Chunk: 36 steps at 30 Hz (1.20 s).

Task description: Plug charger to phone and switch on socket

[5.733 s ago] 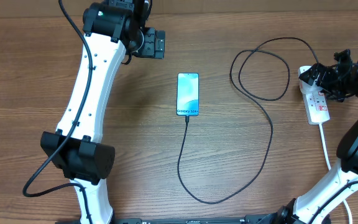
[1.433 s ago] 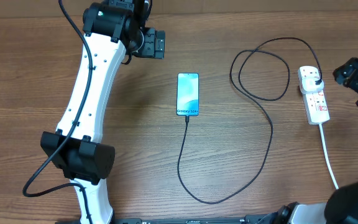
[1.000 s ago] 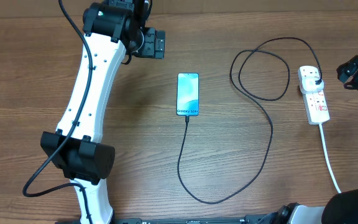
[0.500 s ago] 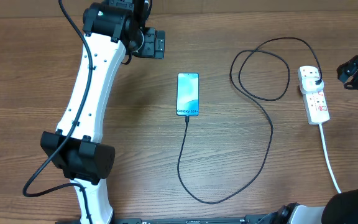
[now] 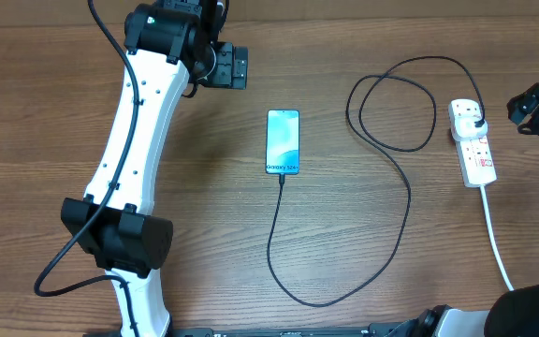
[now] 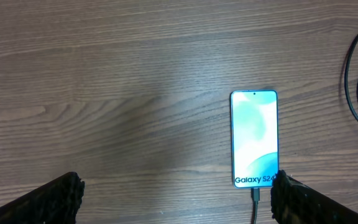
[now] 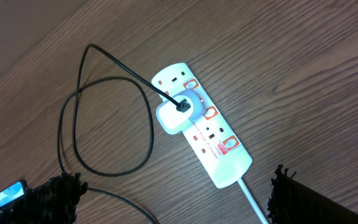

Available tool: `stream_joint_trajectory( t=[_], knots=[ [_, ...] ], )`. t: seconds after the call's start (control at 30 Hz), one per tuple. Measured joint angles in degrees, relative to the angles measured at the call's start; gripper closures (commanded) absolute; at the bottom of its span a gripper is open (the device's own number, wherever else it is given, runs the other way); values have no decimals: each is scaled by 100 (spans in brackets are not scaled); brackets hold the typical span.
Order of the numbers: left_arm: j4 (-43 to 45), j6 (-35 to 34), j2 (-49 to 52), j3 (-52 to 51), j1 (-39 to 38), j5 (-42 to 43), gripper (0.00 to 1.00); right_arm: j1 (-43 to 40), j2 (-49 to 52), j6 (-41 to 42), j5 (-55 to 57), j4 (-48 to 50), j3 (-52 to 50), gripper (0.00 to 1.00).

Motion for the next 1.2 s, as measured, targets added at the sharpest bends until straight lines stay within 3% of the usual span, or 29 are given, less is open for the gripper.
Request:
stream_joint_trajectory(
  t=[0.43, 0.77, 0.93, 1.2],
  knots=[
    [313, 15, -122, -2, 0, -293, 0, 0, 0, 0, 0, 2, 0, 0],
    [361, 17, -1010, -118, 0, -525, 0, 0, 0, 0, 0, 0, 0, 0],
    [940, 20, -1580, -920, 0, -640, 0, 0, 0, 2, 0, 4, 0, 0],
    [2358, 22, -2966, -3458, 0, -984, 0, 2, 0, 2, 0, 4, 0, 0]
  ],
)
